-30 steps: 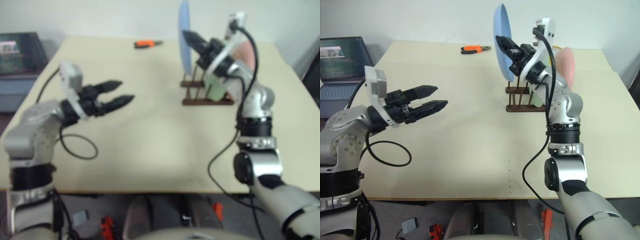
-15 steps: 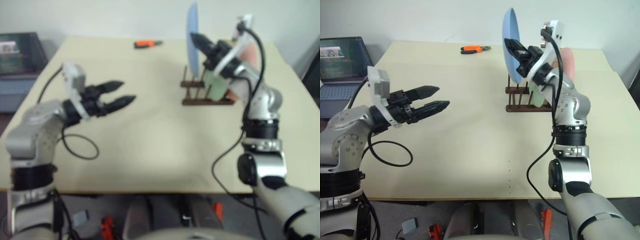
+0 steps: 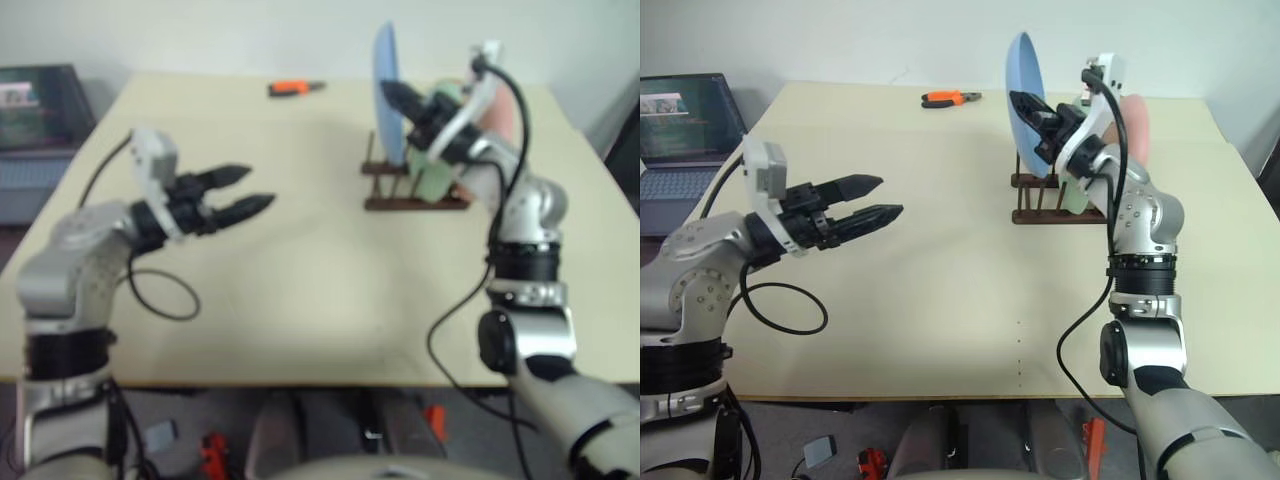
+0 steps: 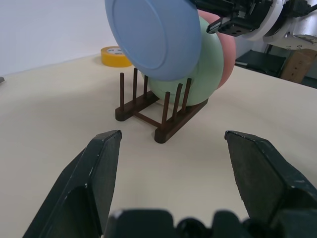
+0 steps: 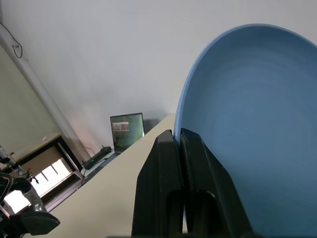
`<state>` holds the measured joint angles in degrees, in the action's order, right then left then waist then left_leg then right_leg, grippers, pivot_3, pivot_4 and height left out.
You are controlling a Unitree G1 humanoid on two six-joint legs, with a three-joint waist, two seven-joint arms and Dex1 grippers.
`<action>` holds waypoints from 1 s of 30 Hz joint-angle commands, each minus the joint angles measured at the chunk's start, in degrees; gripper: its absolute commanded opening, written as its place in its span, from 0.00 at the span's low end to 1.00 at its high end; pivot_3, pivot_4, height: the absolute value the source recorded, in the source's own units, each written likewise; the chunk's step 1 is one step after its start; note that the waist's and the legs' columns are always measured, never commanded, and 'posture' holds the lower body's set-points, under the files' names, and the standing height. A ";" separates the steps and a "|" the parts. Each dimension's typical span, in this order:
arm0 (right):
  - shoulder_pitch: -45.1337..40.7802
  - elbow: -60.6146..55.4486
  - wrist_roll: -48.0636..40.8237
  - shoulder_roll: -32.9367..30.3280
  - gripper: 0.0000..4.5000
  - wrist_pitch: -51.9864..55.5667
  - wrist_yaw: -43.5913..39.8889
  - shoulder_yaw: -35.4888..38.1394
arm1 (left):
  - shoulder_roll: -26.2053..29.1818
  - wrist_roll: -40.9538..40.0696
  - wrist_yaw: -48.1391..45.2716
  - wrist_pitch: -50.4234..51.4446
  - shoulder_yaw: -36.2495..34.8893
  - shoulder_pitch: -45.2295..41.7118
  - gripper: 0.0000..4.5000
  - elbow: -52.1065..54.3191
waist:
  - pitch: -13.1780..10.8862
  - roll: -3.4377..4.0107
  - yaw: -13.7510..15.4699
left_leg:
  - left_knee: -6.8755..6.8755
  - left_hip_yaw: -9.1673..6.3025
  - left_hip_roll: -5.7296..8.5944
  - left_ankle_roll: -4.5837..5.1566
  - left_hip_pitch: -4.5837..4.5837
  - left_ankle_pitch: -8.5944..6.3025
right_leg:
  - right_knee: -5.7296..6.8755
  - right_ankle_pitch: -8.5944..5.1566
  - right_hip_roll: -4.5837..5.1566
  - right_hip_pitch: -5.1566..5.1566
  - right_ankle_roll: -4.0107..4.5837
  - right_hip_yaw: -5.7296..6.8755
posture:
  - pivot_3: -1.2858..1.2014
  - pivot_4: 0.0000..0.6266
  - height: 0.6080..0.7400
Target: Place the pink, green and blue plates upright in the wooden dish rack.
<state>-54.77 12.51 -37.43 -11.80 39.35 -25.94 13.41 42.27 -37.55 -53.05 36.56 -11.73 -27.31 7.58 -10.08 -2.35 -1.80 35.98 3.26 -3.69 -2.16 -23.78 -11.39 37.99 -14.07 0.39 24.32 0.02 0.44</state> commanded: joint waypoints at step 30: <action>-5.77 2.74 -6.16 -3.40 0.00 7.95 2.45 5.36 | -1.50 1.08 1.06 -1.90 -0.04 1.37 0.81 1.58 | -0.01 0.01 0.04 | -0.03 0.00 0.00 0.01 -0.05 0.00 | -0.06 0.00 0.00 0.03 0.00 0.01 | 0.52 0.24 1.00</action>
<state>-58.31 16.28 -42.13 -14.35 47.38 -23.65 16.94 40.79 -36.45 -51.99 35.80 -11.50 -25.46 7.48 -10.09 -2.34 -1.76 35.95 3.26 -3.69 -2.15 -23.83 -11.39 37.94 -14.08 0.38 24.35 0.02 0.45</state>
